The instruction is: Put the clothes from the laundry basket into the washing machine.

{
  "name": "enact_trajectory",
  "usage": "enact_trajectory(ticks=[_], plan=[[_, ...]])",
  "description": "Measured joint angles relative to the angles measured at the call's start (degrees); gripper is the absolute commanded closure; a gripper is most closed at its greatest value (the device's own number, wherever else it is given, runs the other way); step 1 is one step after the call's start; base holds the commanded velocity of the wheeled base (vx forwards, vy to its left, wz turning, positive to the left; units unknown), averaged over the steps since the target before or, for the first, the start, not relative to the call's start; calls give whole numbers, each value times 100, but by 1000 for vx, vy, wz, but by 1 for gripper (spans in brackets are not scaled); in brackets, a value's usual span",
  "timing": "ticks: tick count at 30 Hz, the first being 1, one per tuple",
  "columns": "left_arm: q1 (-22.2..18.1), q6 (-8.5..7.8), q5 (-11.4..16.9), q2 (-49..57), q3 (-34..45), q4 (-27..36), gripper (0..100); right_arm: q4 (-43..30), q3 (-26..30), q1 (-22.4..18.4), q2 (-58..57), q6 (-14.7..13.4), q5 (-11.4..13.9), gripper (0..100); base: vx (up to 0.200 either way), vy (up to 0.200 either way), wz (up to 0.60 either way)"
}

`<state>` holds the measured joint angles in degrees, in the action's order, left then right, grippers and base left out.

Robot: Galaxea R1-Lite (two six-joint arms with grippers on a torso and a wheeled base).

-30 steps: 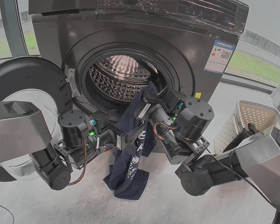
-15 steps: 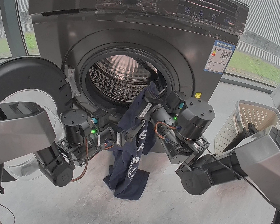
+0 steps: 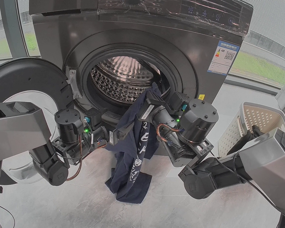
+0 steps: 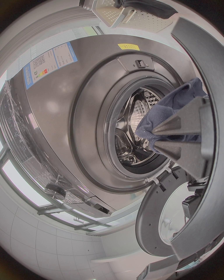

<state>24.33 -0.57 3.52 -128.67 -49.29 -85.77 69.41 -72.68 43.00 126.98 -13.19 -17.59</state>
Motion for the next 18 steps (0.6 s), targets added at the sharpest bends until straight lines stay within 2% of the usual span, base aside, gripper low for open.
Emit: enact_trajectory(ticks=[13,14,18], plan=[[100,28,-9,-57,-341,13,0,68,2,44,28,6,2,100,0,0,0],[100,24,-9,-63,-350,11,100,71,6,41,30,6,2,100,0,0,0],[111,17,4,-105,-396,10,100,79,27,41,37,9,2,100,0,0,0]])
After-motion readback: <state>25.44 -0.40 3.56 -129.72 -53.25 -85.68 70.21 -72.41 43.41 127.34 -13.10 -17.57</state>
